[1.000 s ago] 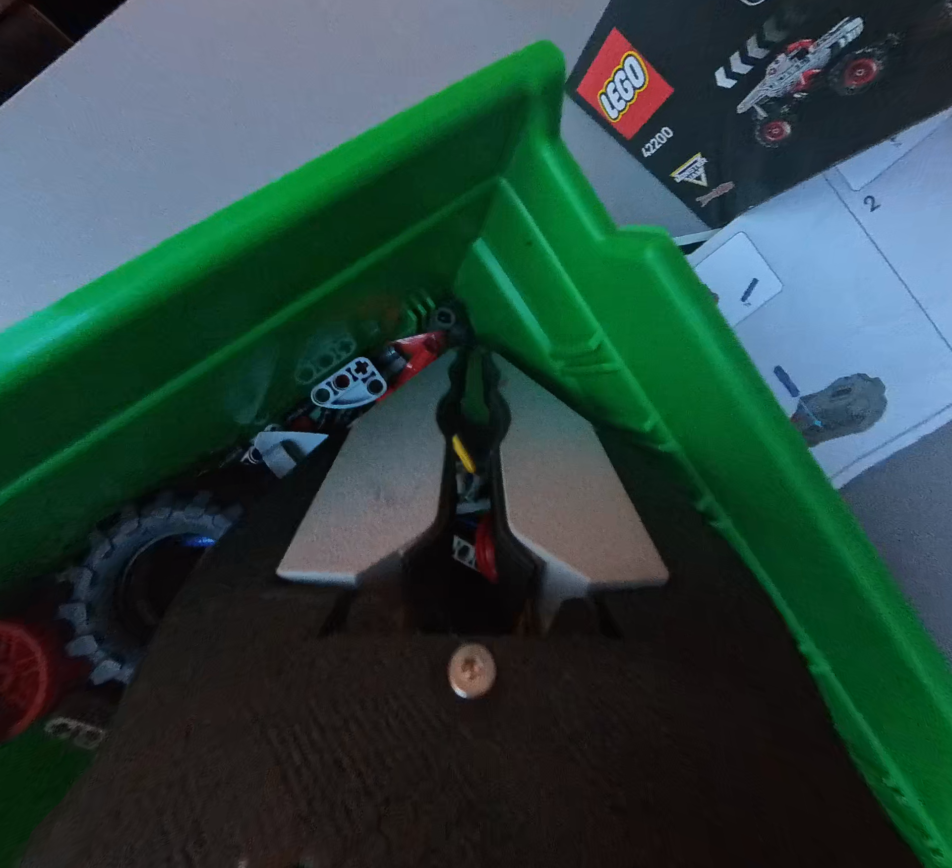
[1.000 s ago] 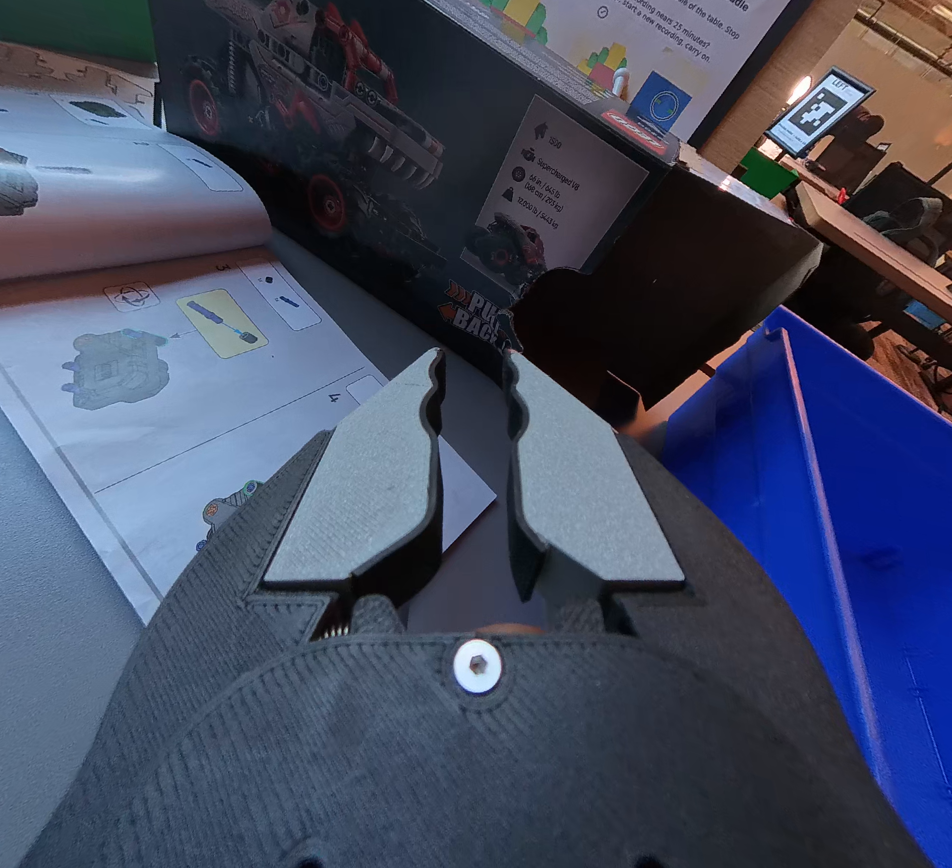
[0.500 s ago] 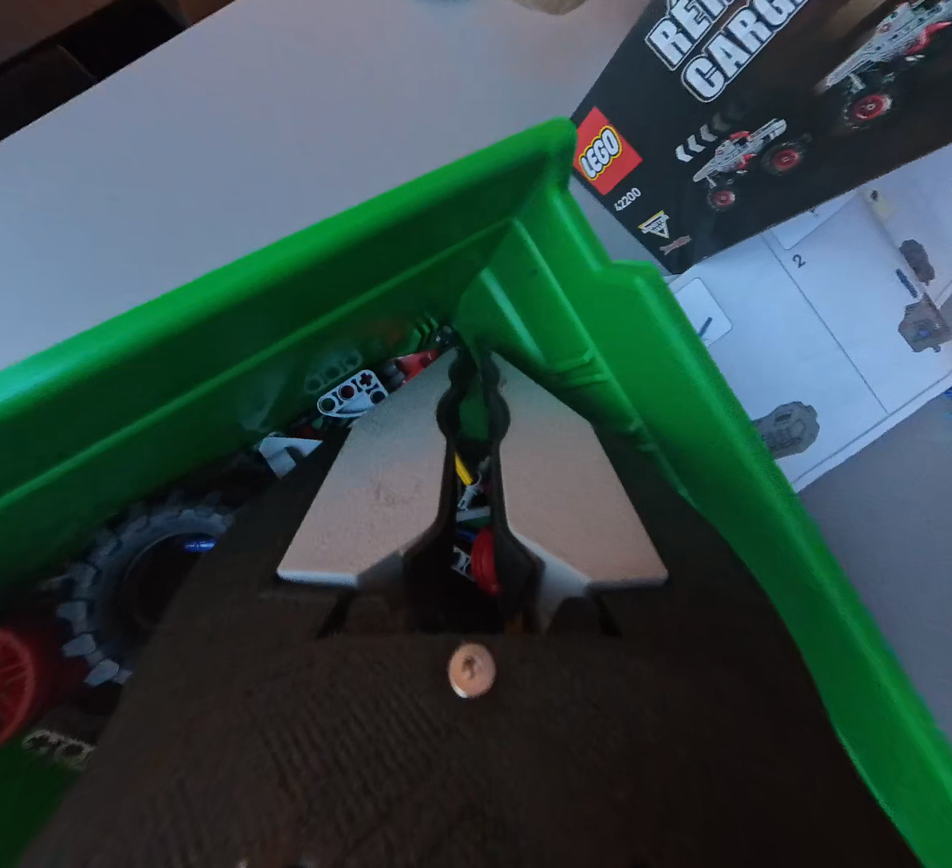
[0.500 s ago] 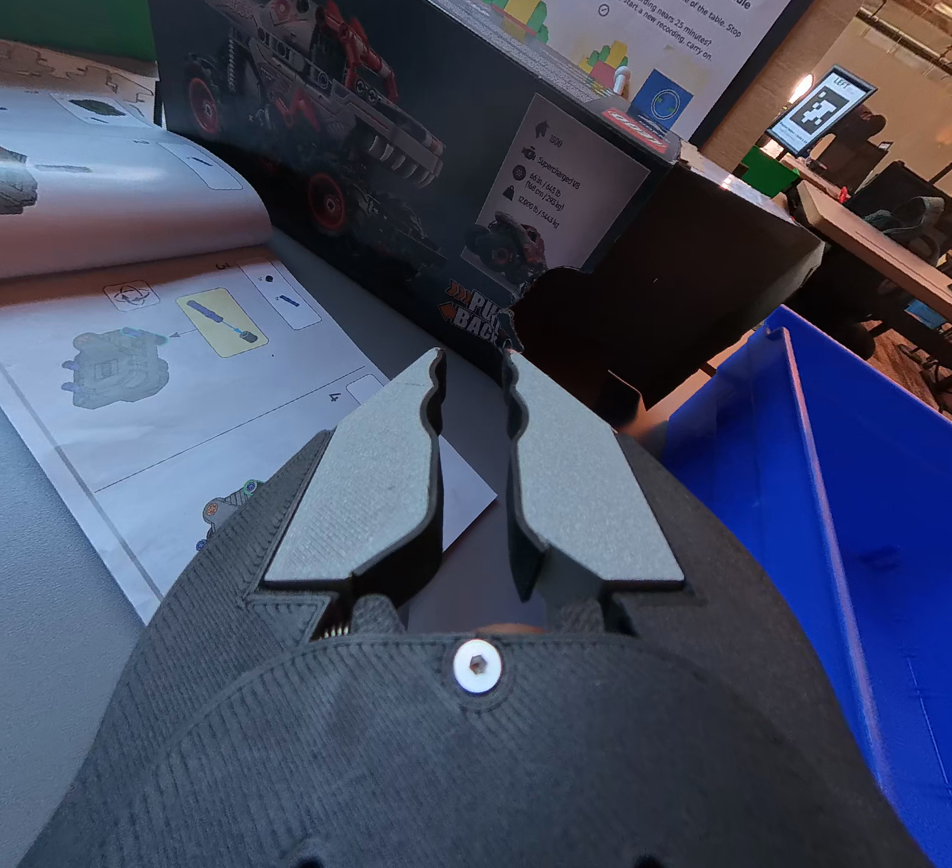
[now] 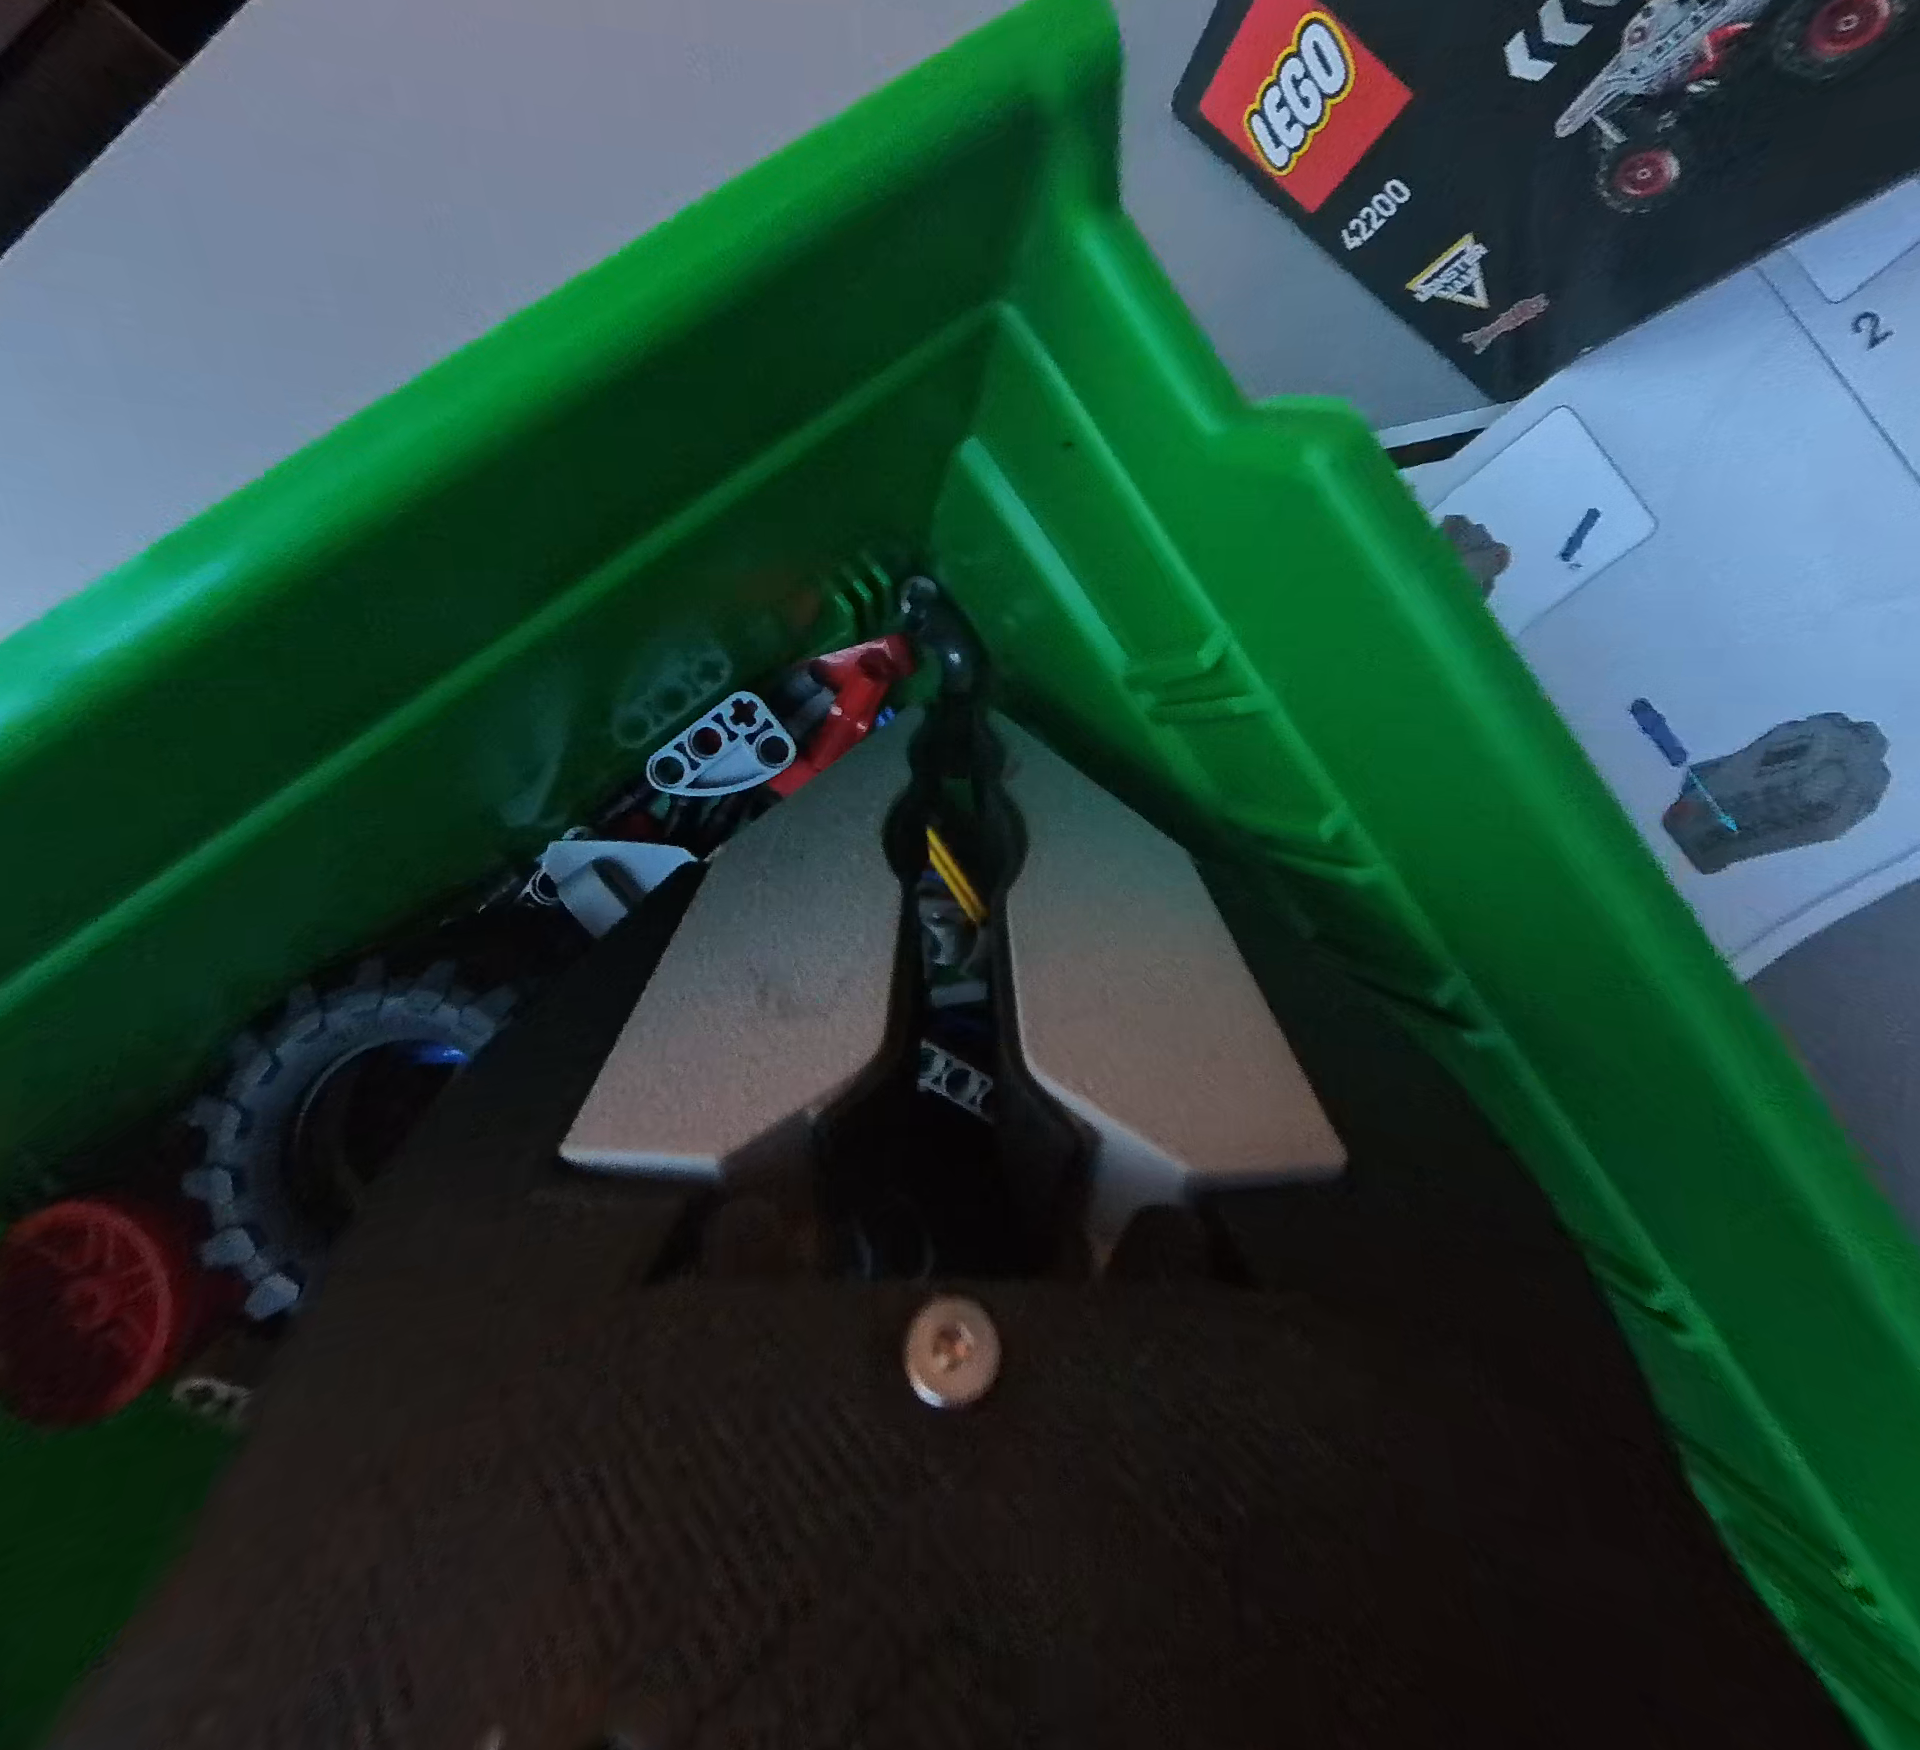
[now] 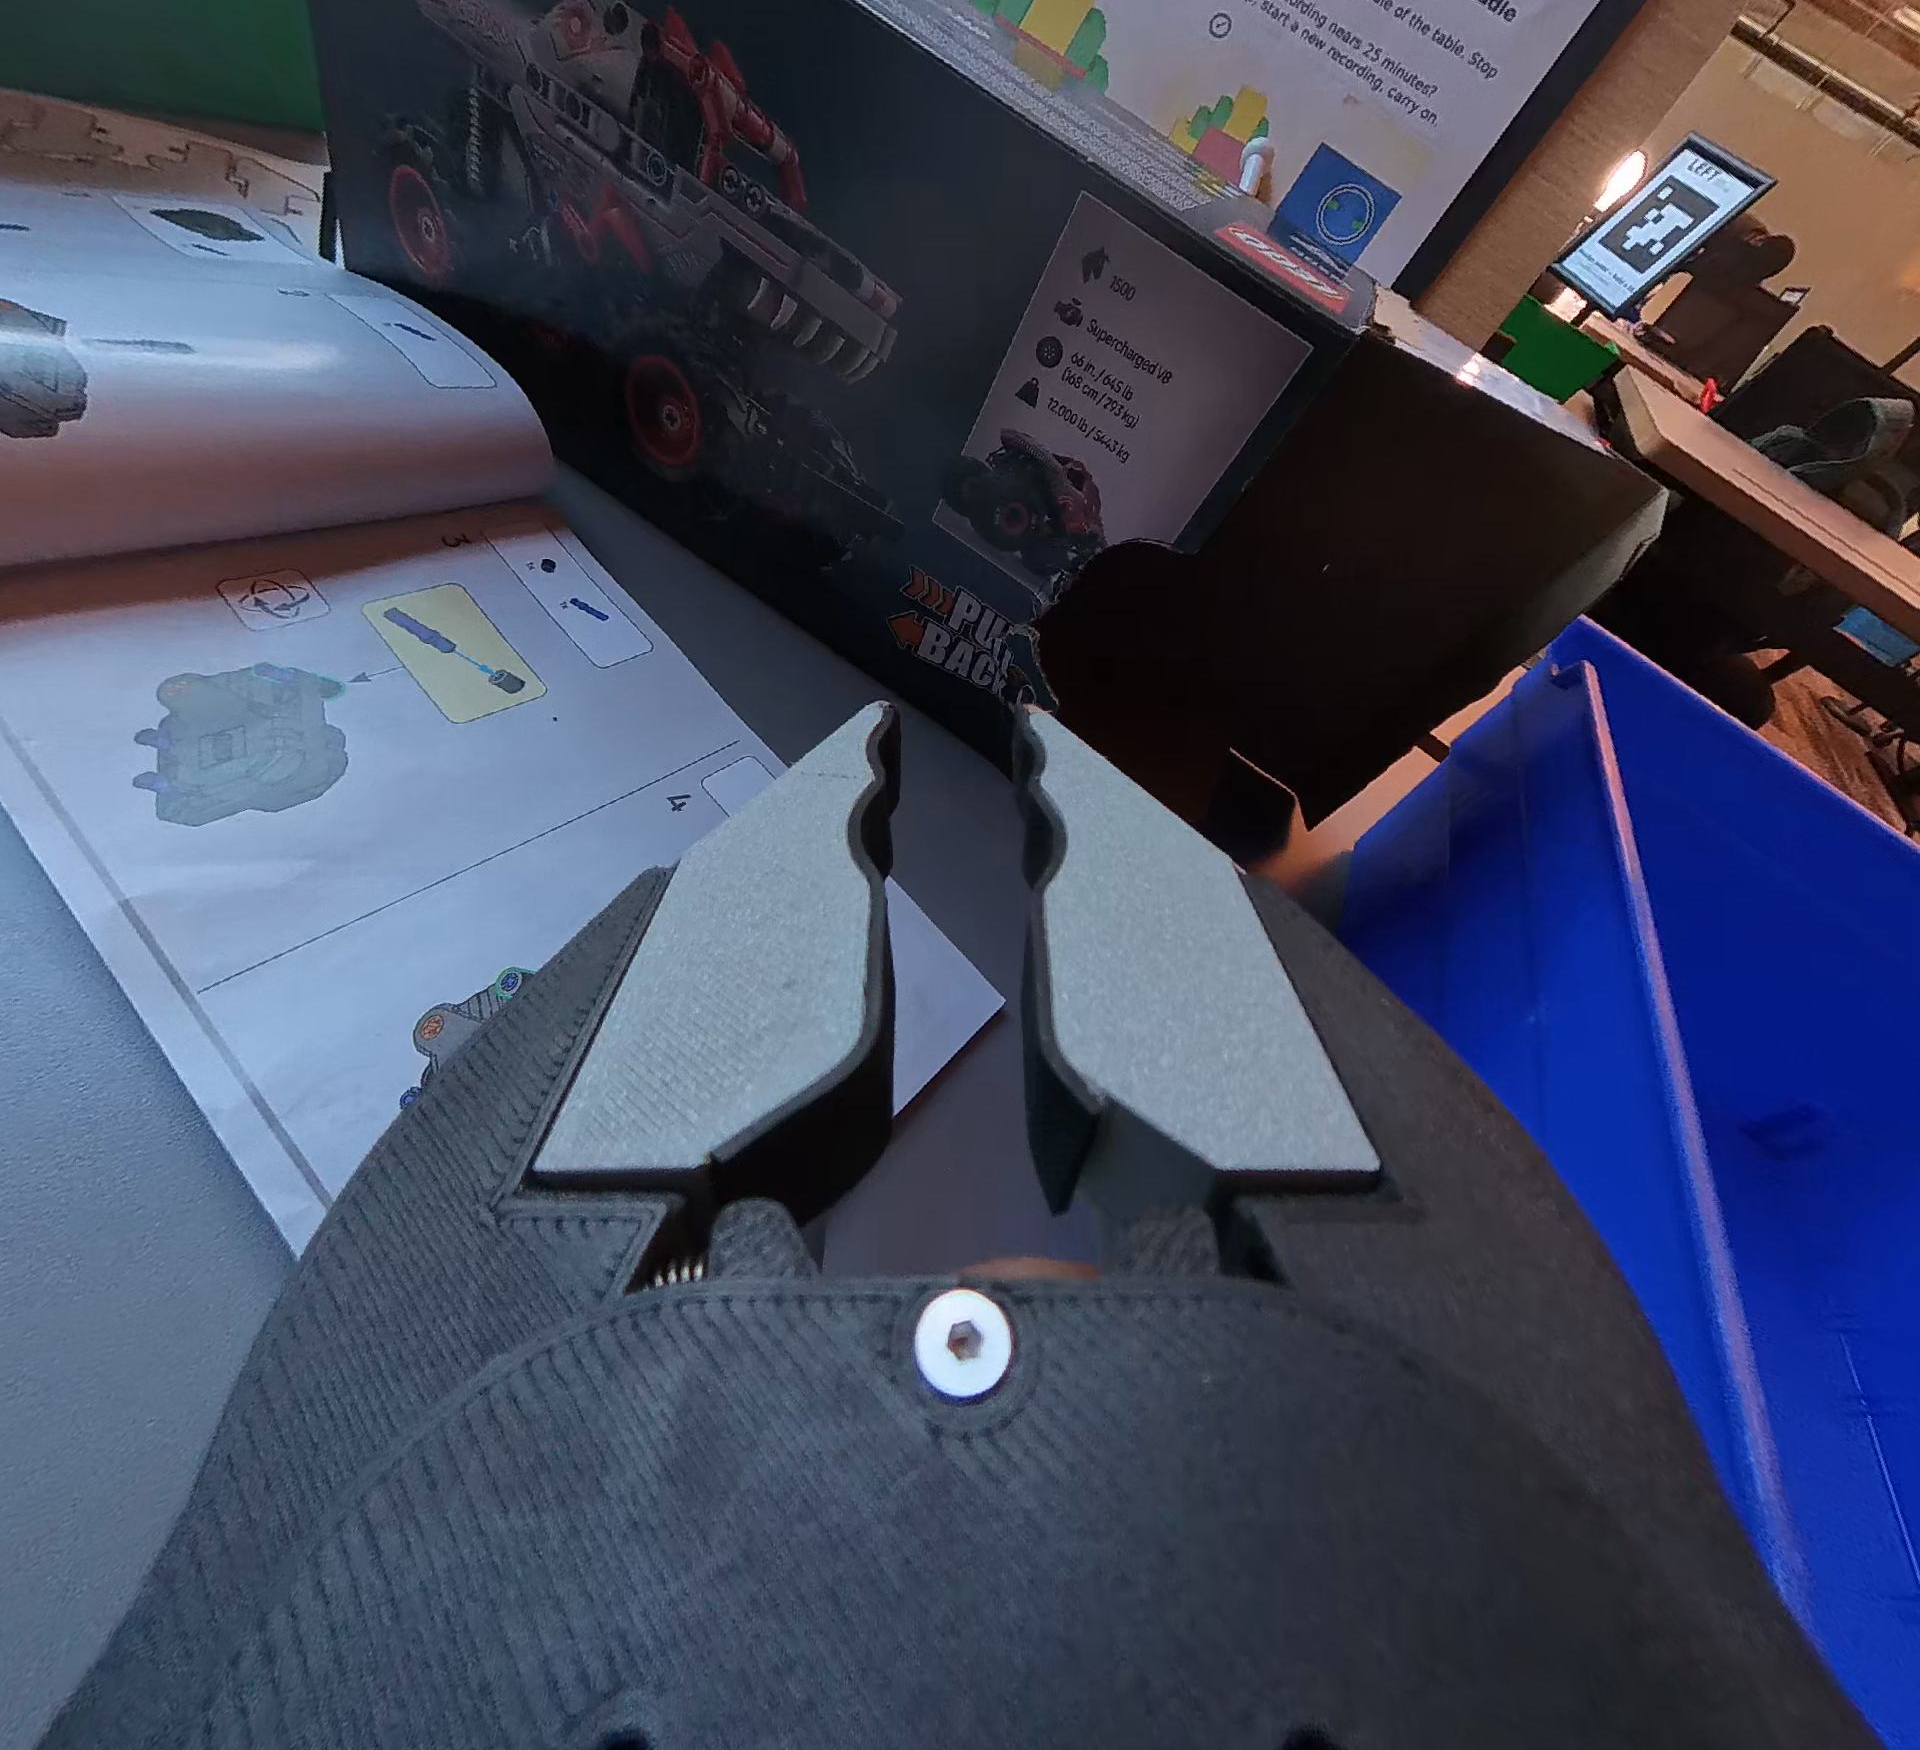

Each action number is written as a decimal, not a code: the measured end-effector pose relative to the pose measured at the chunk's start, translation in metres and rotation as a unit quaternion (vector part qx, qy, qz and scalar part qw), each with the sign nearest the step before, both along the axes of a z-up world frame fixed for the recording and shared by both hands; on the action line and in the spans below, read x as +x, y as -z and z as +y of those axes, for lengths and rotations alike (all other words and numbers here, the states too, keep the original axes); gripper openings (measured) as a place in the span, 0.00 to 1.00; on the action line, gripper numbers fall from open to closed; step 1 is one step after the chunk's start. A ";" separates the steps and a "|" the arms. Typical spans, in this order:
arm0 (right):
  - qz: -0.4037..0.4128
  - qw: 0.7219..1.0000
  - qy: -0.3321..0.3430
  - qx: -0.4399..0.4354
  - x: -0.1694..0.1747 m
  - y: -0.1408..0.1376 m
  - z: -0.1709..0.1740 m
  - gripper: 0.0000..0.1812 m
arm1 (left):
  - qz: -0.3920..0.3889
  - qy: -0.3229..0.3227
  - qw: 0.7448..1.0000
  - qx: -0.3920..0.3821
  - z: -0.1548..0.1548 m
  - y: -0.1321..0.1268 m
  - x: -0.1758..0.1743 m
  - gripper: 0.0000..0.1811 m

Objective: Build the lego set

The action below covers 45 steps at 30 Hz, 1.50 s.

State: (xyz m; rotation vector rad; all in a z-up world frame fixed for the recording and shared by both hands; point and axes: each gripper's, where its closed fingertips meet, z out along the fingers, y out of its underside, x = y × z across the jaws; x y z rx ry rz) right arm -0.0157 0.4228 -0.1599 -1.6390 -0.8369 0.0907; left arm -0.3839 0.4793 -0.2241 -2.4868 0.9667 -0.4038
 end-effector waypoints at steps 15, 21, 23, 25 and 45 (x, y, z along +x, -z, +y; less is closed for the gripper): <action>0.003 1.000 -0.003 -0.001 -0.001 0.000 0.000 0.10 | -0.006 0.002 1.000 -0.017 -0.005 -0.001 0.000 0.05; 0.002 1.000 -0.002 -0.002 -0.001 0.000 0.000 0.09 | 0.011 0.008 1.000 0.001 -0.003 0.000 0.001 0.03; 0.001 1.000 -0.001 -0.001 -0.001 0.000 0.000 0.09 | 0.009 0.010 1.000 0.001 -0.004 0.000 0.002 0.05; 0.001 1.000 -0.001 -0.001 0.000 0.000 0.000 0.09 | 0.010 0.010 1.000 0.002 -0.003 0.000 0.001 0.03; 0.016 1.000 -0.020 -0.002 -0.007 -0.005 0.001 0.09 | -0.009 0.007 0.998 0.054 0.000 -0.038 -0.007 0.03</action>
